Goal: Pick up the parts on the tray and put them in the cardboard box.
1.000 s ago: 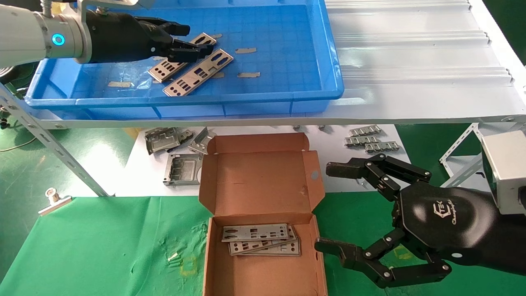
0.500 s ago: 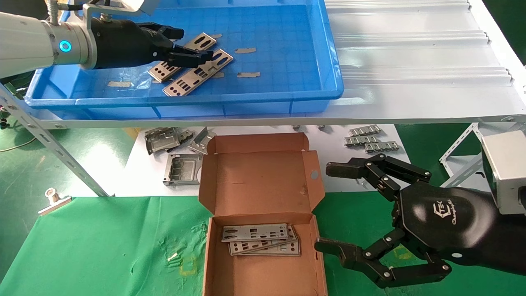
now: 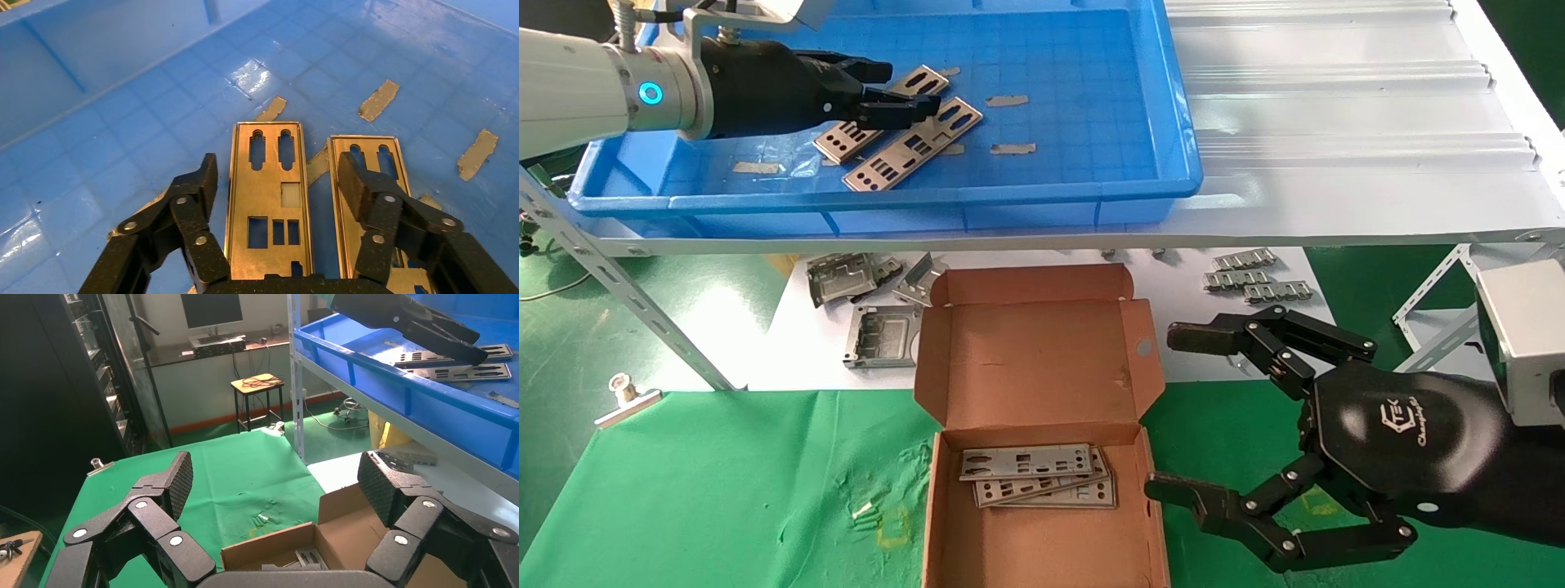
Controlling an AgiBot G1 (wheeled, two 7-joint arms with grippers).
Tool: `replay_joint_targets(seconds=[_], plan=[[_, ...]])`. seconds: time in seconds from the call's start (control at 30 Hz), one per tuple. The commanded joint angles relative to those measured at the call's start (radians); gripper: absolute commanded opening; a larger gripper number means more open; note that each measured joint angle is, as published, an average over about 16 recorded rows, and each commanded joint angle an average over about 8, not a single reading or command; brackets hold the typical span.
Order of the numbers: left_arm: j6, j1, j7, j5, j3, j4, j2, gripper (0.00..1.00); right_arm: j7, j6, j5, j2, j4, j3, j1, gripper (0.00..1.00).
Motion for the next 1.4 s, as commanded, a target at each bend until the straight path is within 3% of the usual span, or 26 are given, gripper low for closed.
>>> replay_joint_targets(seconds=[0.03,1.1,1.27,1.4], plan=[[0.001,0.0,-0.003,-0.001,0.0,-0.001,-0.001,0.0,0.0,0.0,0.0,0.0,0.0,0.0,0.0,1.0],[0.082,-0.046,0.018,-0.033,-0.023,-0.04,-0.032,0.0,0.0,0.0,0.0,0.0,0.0,0.0,0.0,1.0],[0.154,-0.062,0.034,-0.048,-0.033,-0.054,-0.044,0.0,0.0,0.0,0.0,0.0,0.0,0.0,0.0,1.0],[0.294,-0.063,0.055,-0.063,-0.041,-0.071,-0.057,0.0,0.0,0.0,0.0,0.0,0.0,0.0,0.0,1.0]])
